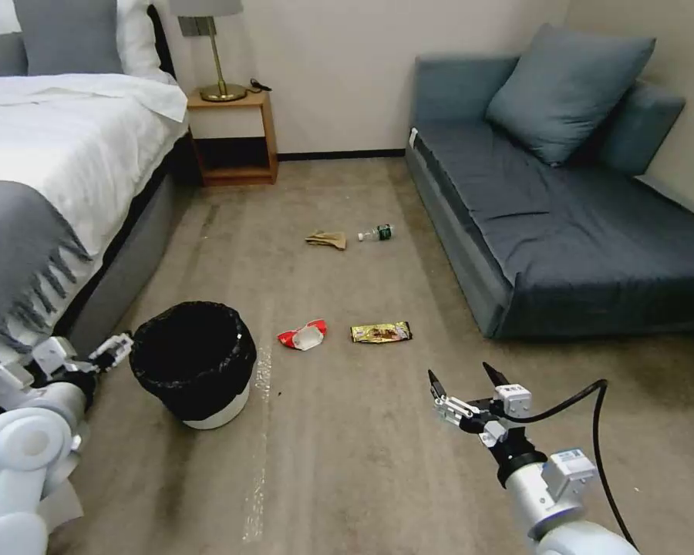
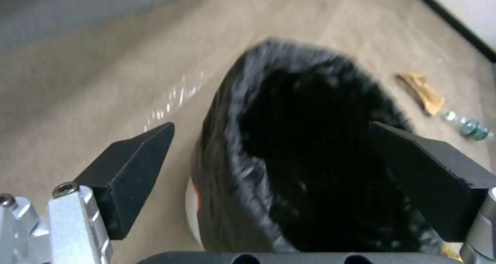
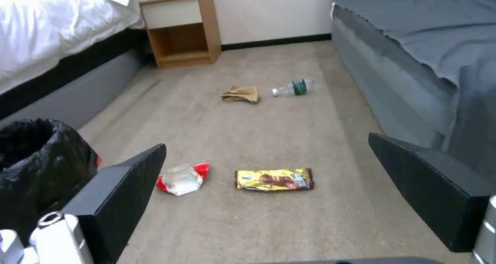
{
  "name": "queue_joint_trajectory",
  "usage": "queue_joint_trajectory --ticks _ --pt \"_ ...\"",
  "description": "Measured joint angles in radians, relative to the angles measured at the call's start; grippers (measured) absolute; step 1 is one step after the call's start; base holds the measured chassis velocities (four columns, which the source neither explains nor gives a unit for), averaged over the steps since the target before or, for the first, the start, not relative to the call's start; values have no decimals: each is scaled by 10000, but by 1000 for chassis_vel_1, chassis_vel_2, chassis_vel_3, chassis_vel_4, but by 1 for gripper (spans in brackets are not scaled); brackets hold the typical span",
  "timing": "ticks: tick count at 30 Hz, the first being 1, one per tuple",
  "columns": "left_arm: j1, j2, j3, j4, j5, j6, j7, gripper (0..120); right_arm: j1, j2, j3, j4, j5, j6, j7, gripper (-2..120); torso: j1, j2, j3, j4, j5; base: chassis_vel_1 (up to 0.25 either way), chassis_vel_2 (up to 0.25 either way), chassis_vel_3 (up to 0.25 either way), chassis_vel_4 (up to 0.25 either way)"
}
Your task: Pick up the trash bin, then pick up the garbage on the floor and place it into the trash bin.
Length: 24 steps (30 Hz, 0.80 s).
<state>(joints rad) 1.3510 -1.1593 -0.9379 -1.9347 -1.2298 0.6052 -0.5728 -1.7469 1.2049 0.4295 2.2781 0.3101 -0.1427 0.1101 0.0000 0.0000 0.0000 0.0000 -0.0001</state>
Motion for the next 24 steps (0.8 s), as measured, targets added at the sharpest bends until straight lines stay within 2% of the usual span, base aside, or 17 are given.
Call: queue_joint_trajectory --ticks 7,11,18,21,24 --pt "-349 -203 189 912 -354 95 -28 94 -183 58 212 47 -50 0 -22 100 0 0 0 0 1 0 0 0 0" --pt "-710 -349 290 1666 -442 142 -38 94 -276 56 427 136 -13 2 -22 100 0 0 0 1 2 0 0 0 0" --pt "-1075 -474 326 2119 -801 355 -157 93 -407 76 522 218 27 25 -17 100 0 0 0 0 1 0 0 0 0" --pt "-1203 -524 306 2195 -1115 511 -308 90 -443 99 475 236 24 33 -16 100 -1 0 0 0 1 0 0 0 0" --pt "-1437 -557 294 2425 -1437 707 -549 79 -456 110 356 261 21 33 -16 100 0 0 0 0 1 0 0 0 0"
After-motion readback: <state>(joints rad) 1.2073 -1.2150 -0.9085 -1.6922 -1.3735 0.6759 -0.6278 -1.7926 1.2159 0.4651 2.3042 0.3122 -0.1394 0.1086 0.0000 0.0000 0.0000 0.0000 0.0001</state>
